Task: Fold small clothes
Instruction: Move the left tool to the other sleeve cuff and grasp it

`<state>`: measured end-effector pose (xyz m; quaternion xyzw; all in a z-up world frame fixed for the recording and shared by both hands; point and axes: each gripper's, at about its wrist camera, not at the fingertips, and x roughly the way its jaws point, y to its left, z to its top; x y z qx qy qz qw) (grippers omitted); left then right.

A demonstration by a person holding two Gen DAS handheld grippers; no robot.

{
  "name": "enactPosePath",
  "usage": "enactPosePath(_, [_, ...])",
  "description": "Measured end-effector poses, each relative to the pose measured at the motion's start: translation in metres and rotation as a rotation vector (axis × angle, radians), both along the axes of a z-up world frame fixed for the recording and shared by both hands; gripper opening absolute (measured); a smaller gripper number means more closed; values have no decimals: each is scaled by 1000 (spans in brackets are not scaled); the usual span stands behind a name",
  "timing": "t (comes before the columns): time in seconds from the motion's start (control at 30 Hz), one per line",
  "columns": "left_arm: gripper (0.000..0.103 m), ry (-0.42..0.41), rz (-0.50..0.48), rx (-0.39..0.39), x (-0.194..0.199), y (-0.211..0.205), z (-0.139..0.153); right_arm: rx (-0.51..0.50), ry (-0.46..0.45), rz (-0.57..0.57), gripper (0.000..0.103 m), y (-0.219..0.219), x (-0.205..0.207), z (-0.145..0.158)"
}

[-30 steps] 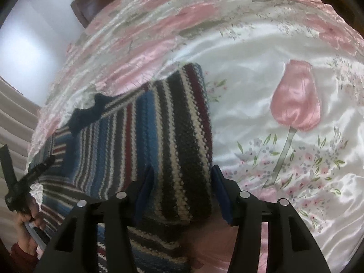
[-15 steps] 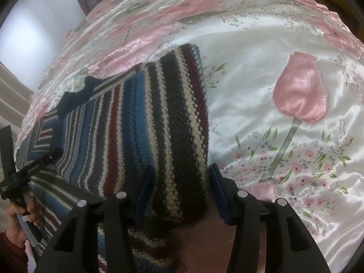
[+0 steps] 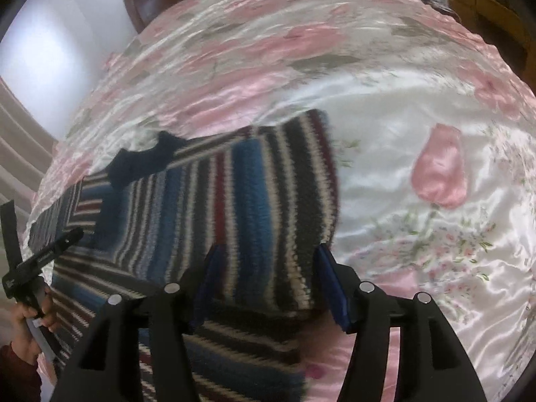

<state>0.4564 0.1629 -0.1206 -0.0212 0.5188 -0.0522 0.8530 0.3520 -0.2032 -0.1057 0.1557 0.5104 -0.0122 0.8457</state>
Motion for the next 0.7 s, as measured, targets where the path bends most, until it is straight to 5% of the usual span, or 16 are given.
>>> enactPosePath(0.3, [76,24,135,36,-3,120,13,-234,-101,85,66,83,10,41])
enactPosePath(0.5, [78,16,291,113,-3,223,26,-67,-55,190,71,133,29,26])
enactPosePath(0.7, [78,23,427,107,4,311,31,-74,-14,194,71,147,40,2])
